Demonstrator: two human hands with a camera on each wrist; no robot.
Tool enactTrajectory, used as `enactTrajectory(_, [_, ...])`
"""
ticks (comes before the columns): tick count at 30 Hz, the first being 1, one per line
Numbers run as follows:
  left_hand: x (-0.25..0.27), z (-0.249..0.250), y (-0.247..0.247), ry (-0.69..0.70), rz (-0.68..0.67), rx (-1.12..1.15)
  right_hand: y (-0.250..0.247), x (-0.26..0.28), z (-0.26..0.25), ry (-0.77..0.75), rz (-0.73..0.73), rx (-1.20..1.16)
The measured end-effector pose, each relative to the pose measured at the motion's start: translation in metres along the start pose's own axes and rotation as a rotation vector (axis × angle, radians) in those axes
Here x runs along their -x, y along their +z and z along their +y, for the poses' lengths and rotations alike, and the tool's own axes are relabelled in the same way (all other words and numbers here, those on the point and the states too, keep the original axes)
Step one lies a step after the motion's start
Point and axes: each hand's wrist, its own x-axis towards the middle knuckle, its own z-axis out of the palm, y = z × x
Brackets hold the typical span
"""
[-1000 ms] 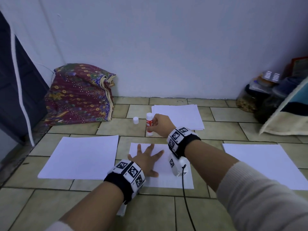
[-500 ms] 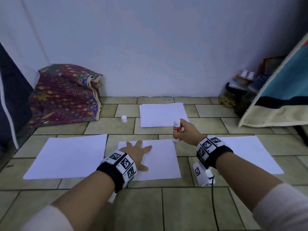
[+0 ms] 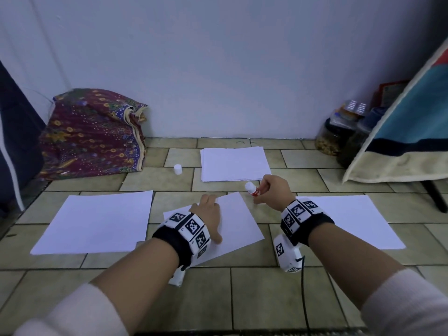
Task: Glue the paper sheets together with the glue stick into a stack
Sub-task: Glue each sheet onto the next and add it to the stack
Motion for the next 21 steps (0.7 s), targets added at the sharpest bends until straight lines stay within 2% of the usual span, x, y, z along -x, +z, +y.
enactTrajectory(4, [-0.004, 0.009, -0.002, 0.091, -0.068, 0.064, -0.001, -0.003, -0.008, -0.034, -0.027, 0.046])
enactTrajectory(9, [-0.009, 0.009, -0.004, 0.096, -0.102, -0.024, -0.003, -0.007, -0.020, -0.130, -0.021, 0.050])
enactTrajectory(16, [-0.007, 0.011, -0.008, 0.084, -0.121, -0.026, 0.002, -0.015, -0.034, -0.210, -0.051, 0.221])
enactTrajectory(21, [-0.007, 0.010, -0.008, 0.084, -0.134, -0.032, 0.002, -0.013, -0.046, -0.260, -0.071, 0.207])
